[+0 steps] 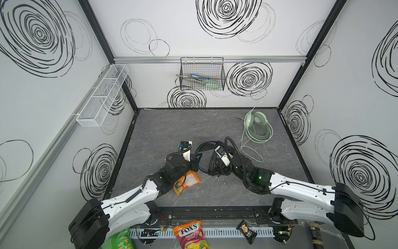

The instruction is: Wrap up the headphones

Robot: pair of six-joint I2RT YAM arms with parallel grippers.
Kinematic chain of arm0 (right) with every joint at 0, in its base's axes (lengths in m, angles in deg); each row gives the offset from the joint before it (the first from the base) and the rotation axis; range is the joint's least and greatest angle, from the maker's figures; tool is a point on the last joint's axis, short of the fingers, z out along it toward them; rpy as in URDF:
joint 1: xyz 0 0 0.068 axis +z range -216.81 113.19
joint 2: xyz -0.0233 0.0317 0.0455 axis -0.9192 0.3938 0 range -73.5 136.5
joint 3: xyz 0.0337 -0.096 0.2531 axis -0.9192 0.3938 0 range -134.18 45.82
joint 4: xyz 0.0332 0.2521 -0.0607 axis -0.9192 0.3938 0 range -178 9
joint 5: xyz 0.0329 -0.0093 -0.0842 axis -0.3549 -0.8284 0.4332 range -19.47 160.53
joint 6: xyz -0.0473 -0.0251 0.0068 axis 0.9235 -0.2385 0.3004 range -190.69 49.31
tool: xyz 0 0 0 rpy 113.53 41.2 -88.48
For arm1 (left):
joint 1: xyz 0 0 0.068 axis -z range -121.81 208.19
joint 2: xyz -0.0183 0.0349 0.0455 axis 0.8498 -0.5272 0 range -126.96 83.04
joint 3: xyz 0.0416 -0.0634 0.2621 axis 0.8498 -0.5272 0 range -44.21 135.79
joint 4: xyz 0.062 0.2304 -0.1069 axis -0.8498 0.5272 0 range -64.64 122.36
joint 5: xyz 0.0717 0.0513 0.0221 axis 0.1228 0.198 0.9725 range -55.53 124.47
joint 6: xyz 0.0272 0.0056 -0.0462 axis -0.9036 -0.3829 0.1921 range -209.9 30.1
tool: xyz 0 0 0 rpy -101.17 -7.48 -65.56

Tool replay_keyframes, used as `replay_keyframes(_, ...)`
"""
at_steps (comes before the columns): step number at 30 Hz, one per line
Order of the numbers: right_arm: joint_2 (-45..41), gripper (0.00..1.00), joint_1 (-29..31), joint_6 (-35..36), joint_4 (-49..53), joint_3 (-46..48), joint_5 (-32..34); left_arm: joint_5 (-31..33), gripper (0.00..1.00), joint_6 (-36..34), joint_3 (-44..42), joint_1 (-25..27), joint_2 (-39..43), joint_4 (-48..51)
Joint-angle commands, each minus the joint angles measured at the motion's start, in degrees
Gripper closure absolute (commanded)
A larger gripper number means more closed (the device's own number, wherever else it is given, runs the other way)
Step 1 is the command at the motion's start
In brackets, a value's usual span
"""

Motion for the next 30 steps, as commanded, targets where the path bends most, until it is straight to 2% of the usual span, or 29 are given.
replay_keyframes(1, 0.78, 0.48, -1.35, 0.42, -1.86, 0.16, 5.38, -1.16, 1.00, -1.34, -0.91, -0.54, -1.97, -0.76)
replay_keyframes(6, 2.94, 0.47, -1.29, 0.43, 1.60, -1.46, 5.80, -0.02, 1.00, -2.26, -0.08, -0.71, -5.14, -1.06)
replay_keyframes(17, 2.94, 0.40, -1.39, -0.47, 3.96, -1.95, 5.37, 3.62, 1.00, -6.18, 1.31, -2.06, -5.85, 2.45)
replay_keyframes(30, 0.05, 0.40, -1.38, -3.13, 7.57, -2.81, 5.05, 1.54, 1.00, -6.37, -0.52, -4.66, -5.61, 1.50)
